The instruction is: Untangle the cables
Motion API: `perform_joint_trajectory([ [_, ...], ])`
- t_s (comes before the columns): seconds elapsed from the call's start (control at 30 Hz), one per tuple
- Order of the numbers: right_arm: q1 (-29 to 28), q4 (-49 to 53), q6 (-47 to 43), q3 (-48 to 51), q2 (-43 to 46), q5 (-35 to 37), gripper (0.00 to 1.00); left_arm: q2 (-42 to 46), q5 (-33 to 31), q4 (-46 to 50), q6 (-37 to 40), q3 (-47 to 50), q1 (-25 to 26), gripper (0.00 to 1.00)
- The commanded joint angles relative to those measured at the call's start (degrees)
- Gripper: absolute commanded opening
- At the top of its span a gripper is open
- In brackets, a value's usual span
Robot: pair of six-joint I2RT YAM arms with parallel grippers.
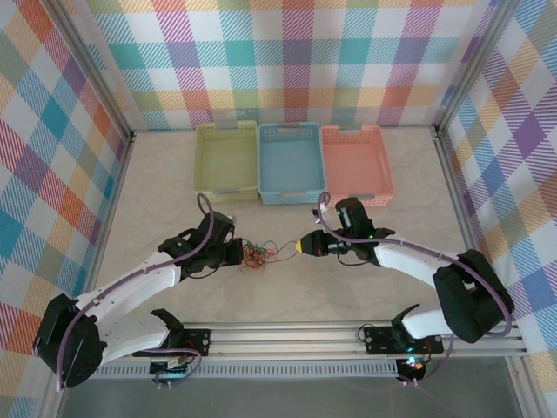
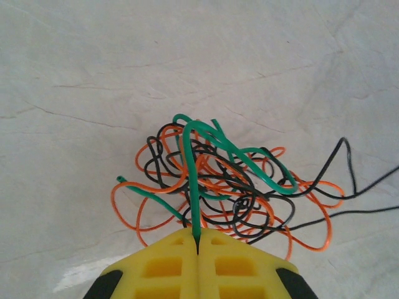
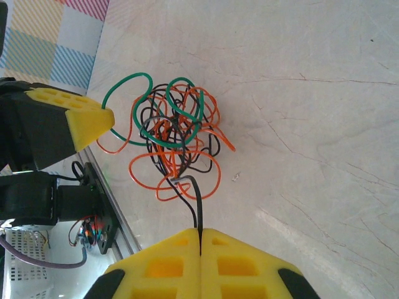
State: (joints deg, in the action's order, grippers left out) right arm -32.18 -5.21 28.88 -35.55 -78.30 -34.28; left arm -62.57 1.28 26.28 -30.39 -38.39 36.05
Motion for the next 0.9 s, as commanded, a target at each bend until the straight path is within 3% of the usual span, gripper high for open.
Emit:
perform_joint_trajectory([
  [0.0, 0.67, -2.35, 1.44, 1.00, 1.78, 0.66, 0.00, 0.32, -4.23, 1.62, 0.99, -0.58, -0.94, 0.00],
  [0.53, 2.45, -3.29, 4.16, 2.08, 2.26, 1.94, 0.00, 1.17, -7.67, -1.24, 1.41, 0.71, -4.83, 0.00],
  [0.87, 7.67, -6.69, 9.50, 4.40, 1.91, 0.38, 0.00, 7.40, -10.44, -0.87, -0.52, 4.96, -7.98, 0.00],
])
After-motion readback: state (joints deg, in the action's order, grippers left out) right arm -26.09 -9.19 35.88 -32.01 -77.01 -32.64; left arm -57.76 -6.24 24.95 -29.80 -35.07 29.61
